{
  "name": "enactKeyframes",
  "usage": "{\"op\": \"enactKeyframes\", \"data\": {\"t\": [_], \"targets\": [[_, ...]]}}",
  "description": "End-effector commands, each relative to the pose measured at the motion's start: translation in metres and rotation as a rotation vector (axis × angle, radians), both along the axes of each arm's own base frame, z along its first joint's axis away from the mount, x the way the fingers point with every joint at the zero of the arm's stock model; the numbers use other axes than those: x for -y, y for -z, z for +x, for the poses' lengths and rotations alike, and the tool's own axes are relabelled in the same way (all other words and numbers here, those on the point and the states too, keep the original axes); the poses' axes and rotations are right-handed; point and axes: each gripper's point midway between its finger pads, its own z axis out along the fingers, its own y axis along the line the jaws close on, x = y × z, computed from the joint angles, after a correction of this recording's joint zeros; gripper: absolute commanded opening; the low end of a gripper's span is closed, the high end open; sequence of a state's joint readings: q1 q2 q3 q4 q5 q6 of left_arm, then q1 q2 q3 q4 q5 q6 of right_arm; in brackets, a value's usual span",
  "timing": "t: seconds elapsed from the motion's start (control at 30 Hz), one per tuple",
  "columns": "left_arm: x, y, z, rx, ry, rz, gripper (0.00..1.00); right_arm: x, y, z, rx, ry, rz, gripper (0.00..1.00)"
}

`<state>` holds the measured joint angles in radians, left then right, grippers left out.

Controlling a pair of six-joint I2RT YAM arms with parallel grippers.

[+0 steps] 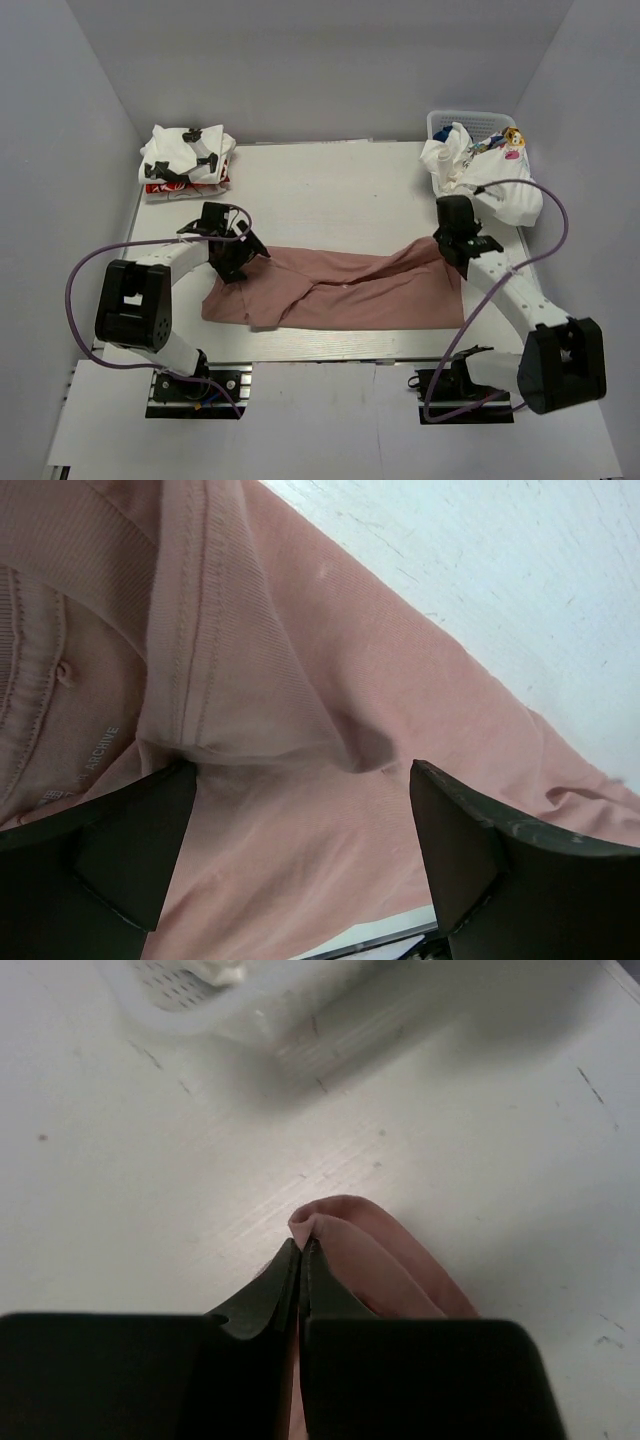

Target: Fold and stack the t-shirts

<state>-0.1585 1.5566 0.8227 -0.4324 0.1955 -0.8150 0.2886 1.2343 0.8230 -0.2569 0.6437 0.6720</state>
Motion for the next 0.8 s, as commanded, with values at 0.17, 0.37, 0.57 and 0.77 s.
{"op": "enactKeyframes", "data": {"t": [0.17,0.37,0.57,0.77], "targets": [[-0.066,0.057,-0.052,-0.25,-0.102,0.263,1.0,0.041,0.046,-0.039,-0.016,0.077,0.01,0.16],[-0.072,0.057,-0.051,-0.252,-0.117,0.263,1.0,0.068,0.076,-0.074,-0.136,0.258,0.059,0.68],[-0.068,0.042,-0.039,-0.189,-0.098,0.24,1.0,0.013,0.037,-0.033,-0.041,-0.182,0.149,0.9],[-0.073,0.03,-0.032,-0.154,-0.102,0.265,1.0,-0.047,0.002,-0.031,0.028,-0.495,0.187,0.9]]}}
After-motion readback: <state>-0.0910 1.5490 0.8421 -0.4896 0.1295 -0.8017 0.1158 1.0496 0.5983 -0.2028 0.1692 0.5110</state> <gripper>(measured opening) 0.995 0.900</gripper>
